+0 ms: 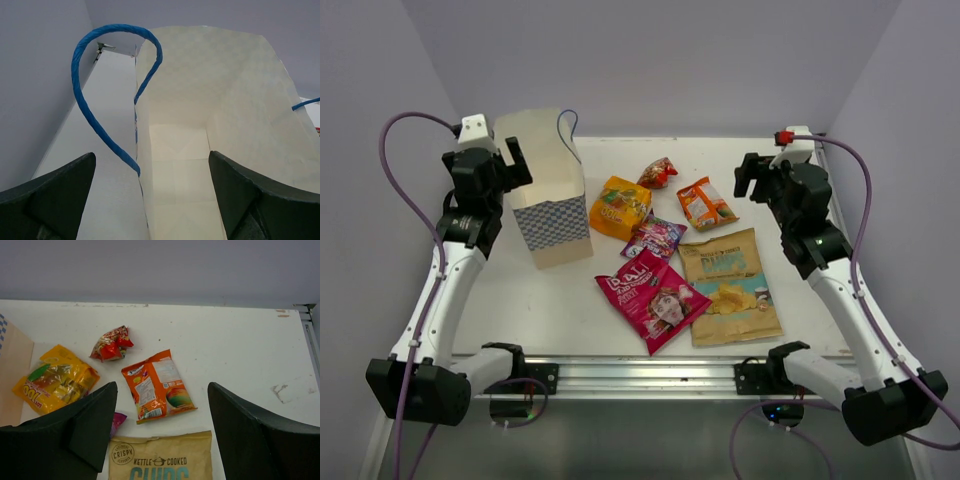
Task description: Place the snacks into the paper bag
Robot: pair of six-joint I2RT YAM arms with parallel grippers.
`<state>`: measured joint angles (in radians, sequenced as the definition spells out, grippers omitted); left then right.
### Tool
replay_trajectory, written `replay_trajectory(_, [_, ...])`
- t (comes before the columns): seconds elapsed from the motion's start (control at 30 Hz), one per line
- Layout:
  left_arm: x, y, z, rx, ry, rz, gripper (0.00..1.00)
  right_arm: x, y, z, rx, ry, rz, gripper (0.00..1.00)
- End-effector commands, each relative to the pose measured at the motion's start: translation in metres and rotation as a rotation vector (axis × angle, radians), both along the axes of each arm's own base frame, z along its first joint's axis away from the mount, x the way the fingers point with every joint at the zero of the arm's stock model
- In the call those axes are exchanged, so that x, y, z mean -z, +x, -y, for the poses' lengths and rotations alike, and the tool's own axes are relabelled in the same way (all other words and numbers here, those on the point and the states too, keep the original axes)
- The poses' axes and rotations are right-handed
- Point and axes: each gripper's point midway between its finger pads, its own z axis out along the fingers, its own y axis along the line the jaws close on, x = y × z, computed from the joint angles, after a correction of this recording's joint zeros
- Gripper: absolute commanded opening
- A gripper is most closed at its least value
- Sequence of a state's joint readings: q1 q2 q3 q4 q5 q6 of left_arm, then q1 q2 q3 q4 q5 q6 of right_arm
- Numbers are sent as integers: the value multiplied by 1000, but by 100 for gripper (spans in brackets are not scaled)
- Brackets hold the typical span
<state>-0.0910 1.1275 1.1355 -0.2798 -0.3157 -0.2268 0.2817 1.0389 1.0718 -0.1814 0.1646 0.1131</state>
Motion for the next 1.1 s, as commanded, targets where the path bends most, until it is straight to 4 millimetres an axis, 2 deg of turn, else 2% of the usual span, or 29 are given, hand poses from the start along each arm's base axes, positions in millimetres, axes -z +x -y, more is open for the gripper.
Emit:
replay_trajectory(0.0, [-7,-1,-7,-38,-11,15,98,-18,-2,-1,-4,10,44,77])
replay_trajectory(0.33, [18,10,-10,-59,12,-57,74,-18,-4,4,14,6,60,76])
replay_trajectory(0.37, [20,10,-10,-59,12,-63,68,-18,-4,4,16,5,59,76])
replay_trajectory(0.53, [23,10,-14,-80,23,-71,52,-13,-3,3,13,0,47,76])
replay_trajectory(0.57, [23,10,-15,-82,24,-71,43,-9,0,0,1,-2,32,75])
replay_trajectory(0.63, [23,10,-15,-84,22,-69,35,-2,3,-4,-14,-5,3,74])
replay_trajectory(0.67, [22,10,-15,-84,22,-69,25,14,7,-16,-74,-7,-53,73])
replay_trajectory(0.7, [22,9,-16,-89,22,-67,20,14,10,-22,-101,-11,-64,73])
replay_trajectory(0.73, [21,9,-16,-90,22,-65,16,23,12,-31,-144,-8,-96,73])
replay_trajectory(0.77, [20,9,-16,-93,25,-66,7,31,12,-42,-200,4,-132,73])
replay_trajectory(0.83, [18,7,-19,-103,30,-60,0,55,23,-54,-237,27,-215,72])
replay_trajectory(0.9, [16,6,-18,-99,33,-55,0,78,29,-68,-289,44,-295,71])
replay_trajectory(1.07, [17,7,-17,-83,46,-59,0,108,35,-83,-342,74,-388,70])
